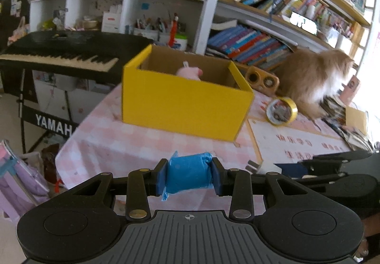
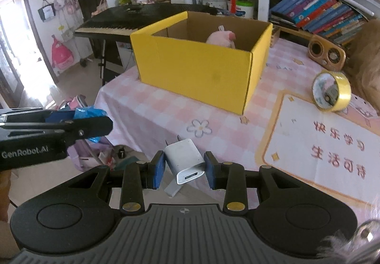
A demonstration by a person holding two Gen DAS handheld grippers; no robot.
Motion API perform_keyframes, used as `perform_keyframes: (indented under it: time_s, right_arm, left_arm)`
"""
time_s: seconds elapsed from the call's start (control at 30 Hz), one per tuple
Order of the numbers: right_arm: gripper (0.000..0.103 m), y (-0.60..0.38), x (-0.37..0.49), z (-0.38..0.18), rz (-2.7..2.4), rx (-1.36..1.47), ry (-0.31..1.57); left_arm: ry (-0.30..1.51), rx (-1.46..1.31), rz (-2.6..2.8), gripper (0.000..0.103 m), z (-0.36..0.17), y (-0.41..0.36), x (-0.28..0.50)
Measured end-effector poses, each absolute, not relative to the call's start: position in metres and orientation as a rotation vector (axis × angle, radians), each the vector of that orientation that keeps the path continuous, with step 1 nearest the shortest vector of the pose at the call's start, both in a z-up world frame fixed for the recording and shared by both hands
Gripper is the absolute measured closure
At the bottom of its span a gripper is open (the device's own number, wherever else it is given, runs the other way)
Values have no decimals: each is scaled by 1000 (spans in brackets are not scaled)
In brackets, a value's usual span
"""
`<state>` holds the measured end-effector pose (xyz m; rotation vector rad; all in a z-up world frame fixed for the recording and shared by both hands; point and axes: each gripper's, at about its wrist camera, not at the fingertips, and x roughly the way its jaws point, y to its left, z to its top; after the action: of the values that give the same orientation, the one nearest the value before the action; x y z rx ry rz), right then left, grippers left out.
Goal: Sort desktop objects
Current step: 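Carry the blue item and white charger toward the yellow box, then lower the blue item and charger into the yellow box and open both grippers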
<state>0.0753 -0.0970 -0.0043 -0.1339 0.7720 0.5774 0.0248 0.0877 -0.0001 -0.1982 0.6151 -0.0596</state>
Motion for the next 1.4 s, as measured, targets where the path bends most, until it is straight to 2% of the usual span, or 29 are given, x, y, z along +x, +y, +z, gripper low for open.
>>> perform_keyframes:
  time_s: [0.33,0.8,1.1,1.4]
  right_arm:
    - [70,-87,114,11,622,-135,718]
    - [70,-71,202,59,664,-153,550]
    - [70,-57,271,35,664,-229,610]
    - [70,-32,314,-2,733,-408,727]
  left_arm:
    - [570,-186,-21,67,18,101,62]
    - [466,-147,8,67,50,107,149]
    - [537,-115,15,67,35,106,214]
    - [714,-19,-27,67,-2,94,273]
